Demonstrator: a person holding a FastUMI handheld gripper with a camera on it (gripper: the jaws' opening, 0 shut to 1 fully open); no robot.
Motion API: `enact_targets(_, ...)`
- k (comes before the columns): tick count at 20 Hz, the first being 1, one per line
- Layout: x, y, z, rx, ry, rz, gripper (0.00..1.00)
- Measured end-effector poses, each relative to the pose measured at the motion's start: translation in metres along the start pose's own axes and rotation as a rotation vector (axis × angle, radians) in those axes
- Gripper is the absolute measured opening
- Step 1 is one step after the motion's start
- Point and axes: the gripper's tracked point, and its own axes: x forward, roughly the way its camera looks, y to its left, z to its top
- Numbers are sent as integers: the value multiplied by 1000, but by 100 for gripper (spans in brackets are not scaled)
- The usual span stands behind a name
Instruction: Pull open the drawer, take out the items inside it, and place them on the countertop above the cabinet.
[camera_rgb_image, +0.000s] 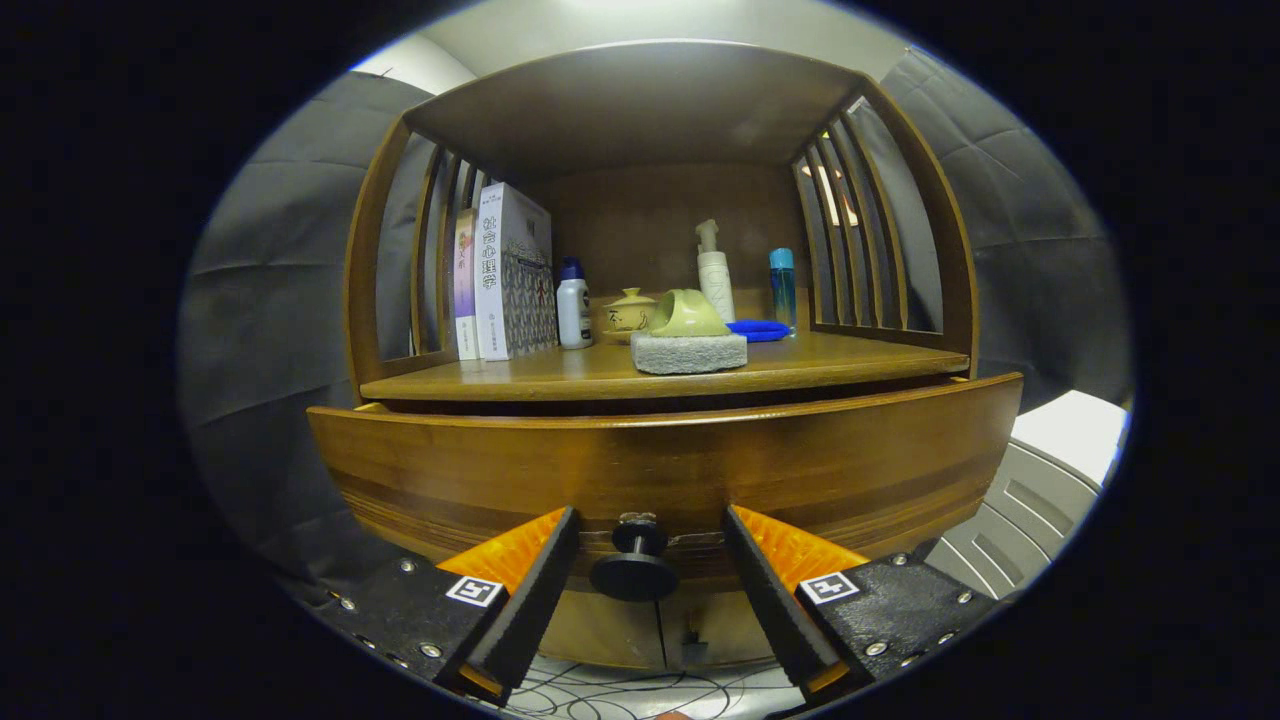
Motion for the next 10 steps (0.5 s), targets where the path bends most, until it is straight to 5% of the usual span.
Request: enact_targets(10,30,-1,7,-24,-5,-13,92)
